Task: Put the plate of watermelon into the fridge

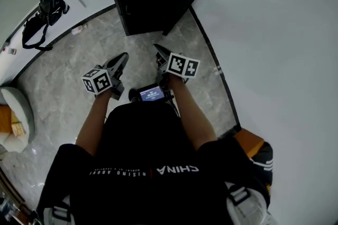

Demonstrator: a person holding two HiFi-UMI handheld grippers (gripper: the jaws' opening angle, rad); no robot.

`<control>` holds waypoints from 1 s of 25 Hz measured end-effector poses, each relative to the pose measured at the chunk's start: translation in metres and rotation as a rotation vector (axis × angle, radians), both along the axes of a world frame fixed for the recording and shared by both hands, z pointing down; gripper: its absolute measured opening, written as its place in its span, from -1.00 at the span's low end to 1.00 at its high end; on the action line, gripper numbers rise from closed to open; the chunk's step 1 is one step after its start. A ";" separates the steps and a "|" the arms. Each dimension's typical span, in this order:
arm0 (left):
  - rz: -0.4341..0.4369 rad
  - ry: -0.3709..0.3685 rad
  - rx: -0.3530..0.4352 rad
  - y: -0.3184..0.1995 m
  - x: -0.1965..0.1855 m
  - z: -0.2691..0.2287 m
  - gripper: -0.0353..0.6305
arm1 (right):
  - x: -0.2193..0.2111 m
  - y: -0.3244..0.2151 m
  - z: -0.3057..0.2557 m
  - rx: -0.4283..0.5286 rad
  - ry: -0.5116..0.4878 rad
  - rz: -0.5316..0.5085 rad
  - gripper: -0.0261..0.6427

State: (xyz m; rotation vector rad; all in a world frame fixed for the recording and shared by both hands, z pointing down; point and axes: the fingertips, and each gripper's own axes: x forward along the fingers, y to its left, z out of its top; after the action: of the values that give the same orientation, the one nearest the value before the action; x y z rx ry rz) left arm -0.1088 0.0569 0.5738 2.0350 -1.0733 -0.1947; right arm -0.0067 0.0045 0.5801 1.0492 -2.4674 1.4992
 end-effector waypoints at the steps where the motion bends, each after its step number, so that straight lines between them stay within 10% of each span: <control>1: 0.011 0.001 -0.005 0.011 -0.001 0.000 -0.86 | 0.000 0.012 -0.001 -0.005 0.004 0.013 -0.84; 9: 0.093 0.014 -0.028 0.079 0.018 0.005 -0.86 | 0.017 0.100 -0.002 -0.007 0.075 0.069 -0.85; 25: 0.052 -0.040 0.019 0.066 0.070 -0.017 -0.86 | 0.064 0.088 -0.011 0.017 0.111 0.030 -0.87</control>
State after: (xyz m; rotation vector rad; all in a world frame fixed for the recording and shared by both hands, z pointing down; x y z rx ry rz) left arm -0.0392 0.1233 0.5566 2.0898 -1.0449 -0.1385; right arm 0.0575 0.0925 0.5692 1.1435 -2.4039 1.3903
